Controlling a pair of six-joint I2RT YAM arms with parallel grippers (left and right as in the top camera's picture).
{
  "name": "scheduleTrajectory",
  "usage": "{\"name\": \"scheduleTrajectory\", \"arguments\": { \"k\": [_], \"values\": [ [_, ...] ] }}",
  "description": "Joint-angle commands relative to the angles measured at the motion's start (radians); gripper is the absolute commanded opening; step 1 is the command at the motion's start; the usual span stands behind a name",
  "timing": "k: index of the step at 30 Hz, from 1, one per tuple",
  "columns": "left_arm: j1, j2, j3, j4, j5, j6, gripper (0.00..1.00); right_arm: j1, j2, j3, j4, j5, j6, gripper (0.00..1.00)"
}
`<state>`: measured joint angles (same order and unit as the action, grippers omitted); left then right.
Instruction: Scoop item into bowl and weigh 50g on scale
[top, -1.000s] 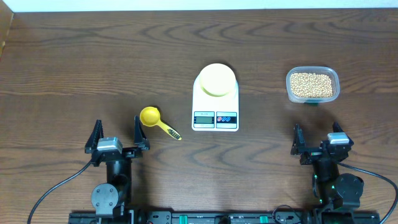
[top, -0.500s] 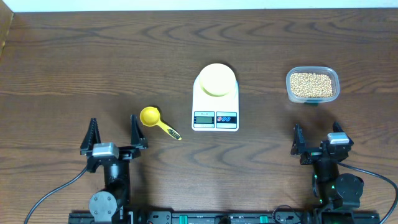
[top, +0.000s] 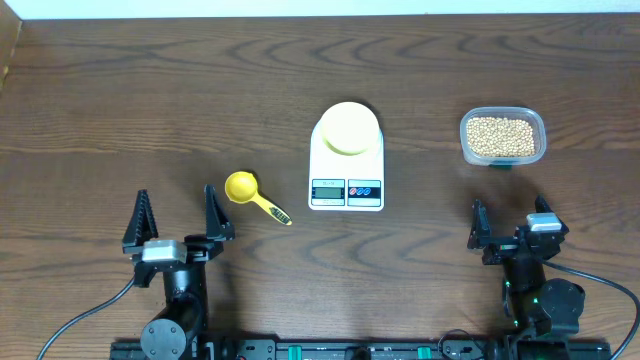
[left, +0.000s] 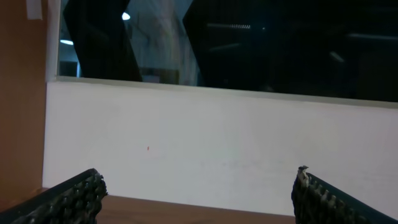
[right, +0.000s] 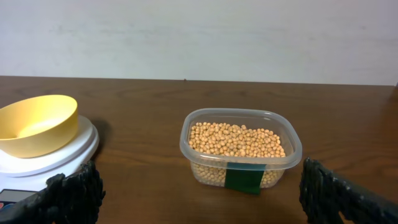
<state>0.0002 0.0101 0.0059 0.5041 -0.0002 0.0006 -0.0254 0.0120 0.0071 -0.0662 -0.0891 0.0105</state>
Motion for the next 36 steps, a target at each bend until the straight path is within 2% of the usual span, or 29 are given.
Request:
{"name": "scheduleTrajectory", "arguments": {
  "k": [1, 14, 21, 26, 30, 33, 34, 36],
  "values": [
    [0.006, -0.006, -0.002, -0.001, -0.008, 0.006, 0.98, 0.008, -0.005, -0.002, -0.005, 0.008, -0.011, 0.99],
    [0.006, -0.005, -0.002, -0.068, -0.008, -0.003, 0.98, 0.008, -0.005, -0.002, -0.005, 0.008, -0.011, 0.99],
    [0.006, -0.005, -0.002, -0.235, -0.008, -0.002, 0.98, 0.008, -0.005, -0.002, -0.005, 0.008, -0.011, 0.99],
    [0.006, -0.005, -0.002, -0.259, -0.008, -0.003, 0.98, 0.008, -0.005, -0.002, -0.005, 0.008, -0.011, 0.99],
    [0.006, -0.005, 0.001, -0.257, 0.017, -0.127, 0.98, 0.008, -0.005, -0.002, -0.005, 0.008, -0.011, 0.99],
    [0.006, -0.005, 0.016, -0.274, 0.122, -0.142, 0.98, 0.008, -0.005, -0.002, -0.005, 0.008, -0.011, 0.99],
    [0.006, -0.005, 0.04, -0.323, 0.187, -0.164, 0.98, 0.008, -0.005, -0.002, -0.005, 0.008, -0.011, 0.99],
    [0.006, -0.002, 0.079, -0.41, 0.227, -0.234, 0.98, 0.008, -0.005, -0.002, -0.005, 0.008, -0.011, 0.99]
  ]
}}
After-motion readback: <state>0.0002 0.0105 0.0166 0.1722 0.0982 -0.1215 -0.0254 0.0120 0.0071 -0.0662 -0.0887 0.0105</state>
